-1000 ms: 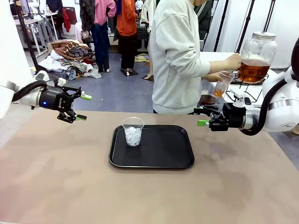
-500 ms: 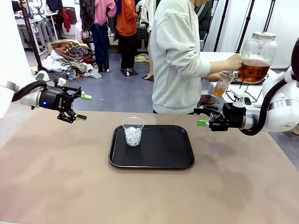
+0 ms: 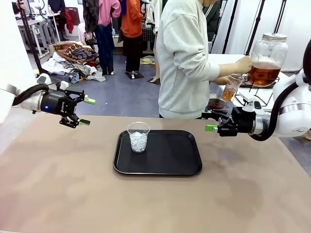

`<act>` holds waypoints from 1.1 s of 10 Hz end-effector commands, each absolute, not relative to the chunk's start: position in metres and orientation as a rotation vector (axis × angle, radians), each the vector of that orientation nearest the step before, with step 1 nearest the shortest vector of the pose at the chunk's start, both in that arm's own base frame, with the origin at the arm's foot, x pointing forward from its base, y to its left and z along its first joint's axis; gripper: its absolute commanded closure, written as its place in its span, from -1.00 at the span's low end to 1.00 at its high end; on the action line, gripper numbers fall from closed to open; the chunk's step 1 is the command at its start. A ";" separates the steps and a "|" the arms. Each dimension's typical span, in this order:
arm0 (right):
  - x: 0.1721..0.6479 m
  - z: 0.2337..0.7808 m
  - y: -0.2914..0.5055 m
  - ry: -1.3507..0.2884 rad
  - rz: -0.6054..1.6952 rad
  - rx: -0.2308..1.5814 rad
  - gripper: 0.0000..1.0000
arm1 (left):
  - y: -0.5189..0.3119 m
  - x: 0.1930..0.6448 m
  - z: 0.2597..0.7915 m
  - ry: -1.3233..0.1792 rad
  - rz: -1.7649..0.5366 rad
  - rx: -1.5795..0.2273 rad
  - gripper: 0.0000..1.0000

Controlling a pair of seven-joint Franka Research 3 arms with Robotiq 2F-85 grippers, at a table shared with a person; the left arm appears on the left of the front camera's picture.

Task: Pour the drink into the iced cup.
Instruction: Pick up the iced cup indicated by the human and present it to them.

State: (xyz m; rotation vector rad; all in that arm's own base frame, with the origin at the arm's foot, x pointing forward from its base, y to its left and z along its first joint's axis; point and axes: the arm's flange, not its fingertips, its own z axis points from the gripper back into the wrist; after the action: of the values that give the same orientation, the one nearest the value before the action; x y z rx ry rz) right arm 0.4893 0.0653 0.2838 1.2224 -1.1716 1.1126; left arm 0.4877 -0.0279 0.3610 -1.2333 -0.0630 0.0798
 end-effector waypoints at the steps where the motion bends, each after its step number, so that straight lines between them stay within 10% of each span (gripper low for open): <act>1: 0.491 0.285 0.065 -1.175 1.115 1.218 -1.00 | -0.028 0.487 0.362 -0.048 0.088 -1.225 -1.00; 11: 0.491 0.285 0.065 -1.175 1.115 1.218 -1.00 | -0.028 0.487 0.362 -0.048 0.088 -1.225 -1.00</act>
State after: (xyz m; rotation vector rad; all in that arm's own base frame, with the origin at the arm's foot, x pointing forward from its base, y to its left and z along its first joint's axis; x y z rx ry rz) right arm 0.4893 0.0653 0.2838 1.2224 -1.1716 1.1126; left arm 0.4877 -0.0279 0.3610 -1.2333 -0.0630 0.0798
